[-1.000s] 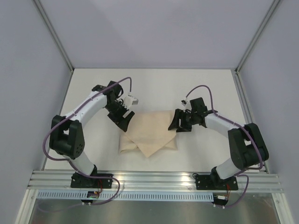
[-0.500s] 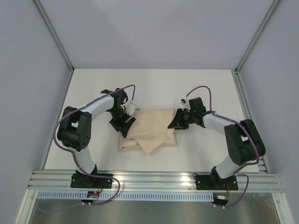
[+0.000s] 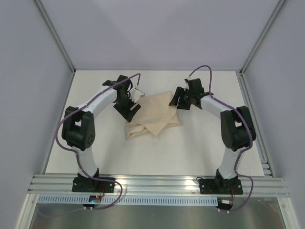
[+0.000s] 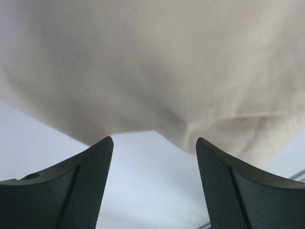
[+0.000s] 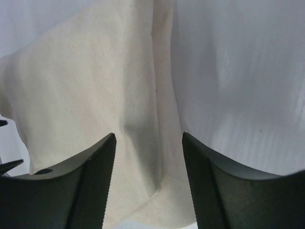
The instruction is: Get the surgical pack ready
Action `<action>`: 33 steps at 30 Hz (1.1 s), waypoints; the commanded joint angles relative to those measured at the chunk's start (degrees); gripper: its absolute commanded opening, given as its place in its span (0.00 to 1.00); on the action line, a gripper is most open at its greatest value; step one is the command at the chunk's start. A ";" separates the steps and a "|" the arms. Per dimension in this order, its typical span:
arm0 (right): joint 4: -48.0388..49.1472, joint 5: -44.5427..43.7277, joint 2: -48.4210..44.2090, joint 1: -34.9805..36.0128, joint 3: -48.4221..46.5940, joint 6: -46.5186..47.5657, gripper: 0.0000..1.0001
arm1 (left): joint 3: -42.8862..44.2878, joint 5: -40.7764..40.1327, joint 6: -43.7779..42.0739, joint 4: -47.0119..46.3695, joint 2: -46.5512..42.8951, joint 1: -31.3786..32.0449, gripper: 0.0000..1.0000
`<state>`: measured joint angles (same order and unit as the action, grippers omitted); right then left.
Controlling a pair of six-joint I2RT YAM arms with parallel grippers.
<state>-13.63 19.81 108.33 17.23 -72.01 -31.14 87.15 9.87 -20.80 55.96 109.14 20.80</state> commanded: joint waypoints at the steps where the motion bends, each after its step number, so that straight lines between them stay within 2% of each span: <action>1: -5.87 -4.51 -4.70 -0.45 -2.09 4.41 0.62 | -0.40 5.83 -7.40 4.92 -10.67 -0.05 0.80; 2: -7.89 -4.96 -6.02 -0.45 -1.48 4.68 0.68 | -0.75 7.26 -8.72 6.34 -12.36 -0.05 0.82; 3: -8.95 -5.48 -8.90 -0.45 -0.77 4.94 0.70 | -0.67 8.66 -9.87 7.74 -14.03 -0.05 0.82; 5: -11.41 -6.63 -11.90 -0.45 1.86 4.86 0.73 | -0.50 12.18 -12.42 10.65 -17.90 0.03 0.85; 7: -11.95 -6.98 -16.73 -0.45 4.40 3.37 0.73 | -0.67 14.29 -12.87 9.70 -20.79 1.08 0.86; 9: -10.73 -6.28 -21.48 -0.36 9.15 1.44 0.72 | -3.38 12.82 -12.25 2.54 -22.12 3.19 0.86; 10: -9.50 -4.28 -23.15 -0.19 10.99 -1.97 0.71 | -5.05 8.46 -12.25 -0.56 -22.74 6.24 0.86; 12: -2.05 0.37 -27.55 0.34 17.93 -6.54 0.66 | -9.97 4.22 -14.27 -8.72 -22.49 8.90 0.85; 14: 5.84 2.24 -30.36 2.36 22.07 -13.05 0.58 | -12.87 1.91 -16.63 -11.92 -21.34 10.93 0.83; 17: 11.23 3.13 -30.99 5.87 25.68 -17.36 0.45 | -15.69 5.33 -21.37 -14.91 -20.99 13.03 0.82; 19: 13.79 3.65 -30.12 7.98 27.09 -18.78 0.41 | -17.19 4.90 -23.32 -17.46 -20.55 14.09 0.82; 22: 20.38 5.41 -26.70 9.04 27.80 -21.15 0.38 | -18.08 2.62 -24.29 -20.63 -18.19 14.89 0.82; 29: 24.08 5.32 -21.85 9.92 27.53 -23.70 0.34 | -14.12 2.52 -20.78 -20.38 -11.24 16.73 0.78; 33: 26.72 6.38 -19.48 10.01 28.24 -24.67 0.33 | -14.99 2.26 -21.13 -21.16 -9.56 17.35 0.78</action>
<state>7.29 25.15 87.50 26.85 -44.16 -53.67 71.18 11.68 -41.39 36.84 99.44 37.43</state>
